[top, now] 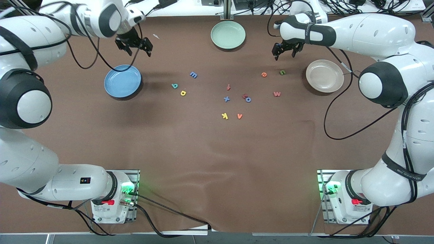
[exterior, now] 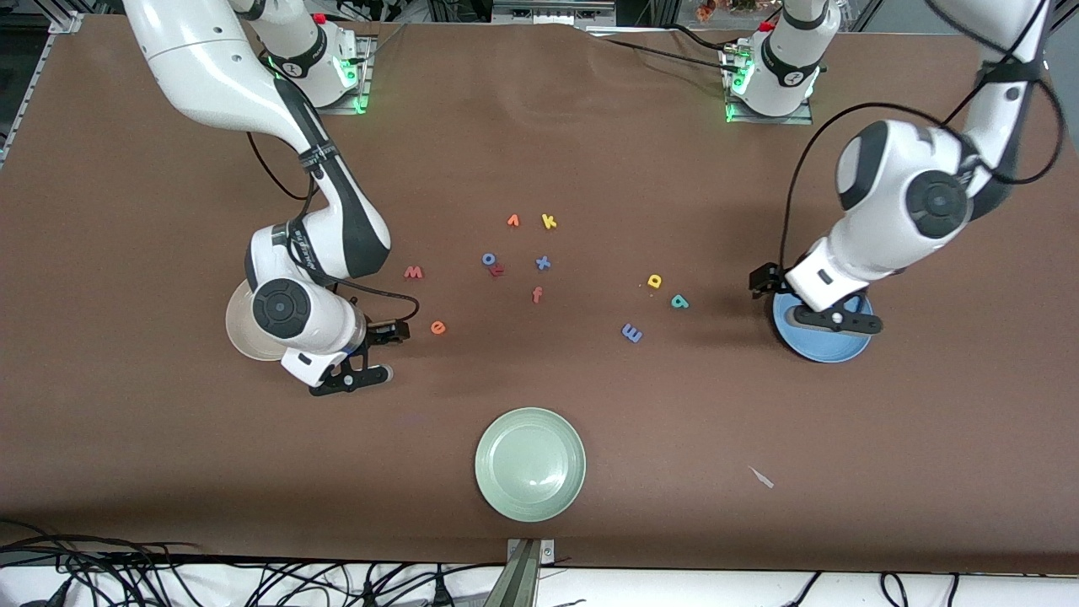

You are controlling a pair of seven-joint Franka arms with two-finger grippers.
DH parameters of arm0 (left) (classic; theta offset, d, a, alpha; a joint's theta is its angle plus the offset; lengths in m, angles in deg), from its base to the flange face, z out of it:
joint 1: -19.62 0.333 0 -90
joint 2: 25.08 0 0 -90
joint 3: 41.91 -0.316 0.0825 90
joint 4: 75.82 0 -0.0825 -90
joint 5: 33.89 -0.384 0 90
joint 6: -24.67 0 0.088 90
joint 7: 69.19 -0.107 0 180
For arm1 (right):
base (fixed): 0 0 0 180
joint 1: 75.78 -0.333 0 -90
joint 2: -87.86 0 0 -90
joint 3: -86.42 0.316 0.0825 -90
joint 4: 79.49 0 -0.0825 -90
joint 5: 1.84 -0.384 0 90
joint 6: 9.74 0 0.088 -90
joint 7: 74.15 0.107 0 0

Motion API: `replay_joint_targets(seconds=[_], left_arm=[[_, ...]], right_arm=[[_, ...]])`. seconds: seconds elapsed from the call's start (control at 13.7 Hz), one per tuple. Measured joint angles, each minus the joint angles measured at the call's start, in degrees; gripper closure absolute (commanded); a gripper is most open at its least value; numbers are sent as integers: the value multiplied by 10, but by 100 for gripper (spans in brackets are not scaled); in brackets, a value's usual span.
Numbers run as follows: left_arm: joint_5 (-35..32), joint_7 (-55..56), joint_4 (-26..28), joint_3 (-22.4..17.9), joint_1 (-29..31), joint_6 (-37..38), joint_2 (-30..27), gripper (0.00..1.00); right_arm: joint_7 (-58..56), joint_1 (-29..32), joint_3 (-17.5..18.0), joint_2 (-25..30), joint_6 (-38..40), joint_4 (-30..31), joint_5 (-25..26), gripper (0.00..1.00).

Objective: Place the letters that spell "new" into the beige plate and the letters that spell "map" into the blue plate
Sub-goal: 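Reach the right gripper to the green n while the left gripper reaches the b, then grasp the green n with the right gripper while the left gripper grasps the b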

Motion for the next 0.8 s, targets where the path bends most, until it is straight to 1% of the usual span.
replay_joint_targets(seconds=[0.22,0.29,0.51,0.58,0.73,0.8], left_arm=[[0,4,23,4,-34,-88,44,0],[0,6,27,4,-40,-110,57,0],[32,7,37,4,-47,-159,86,0],[34,7,37,4,-54,-174,97,0],[34,7,38,4,-69,-186,115,7],[34,7,40,4,-74,-186,120,8]], right_arm=[[-6,-1,0,-2,-92,67,0,0],[-7,-2,0,-2,-112,85,0,0],[-25,-2,0,5,-122,106,0,1],[-29,-2,0,8,-124,110,0,6],[-34,-2,0,15,-138,123,0,16],[-35,-2,0,18,-146,131,0,23]])
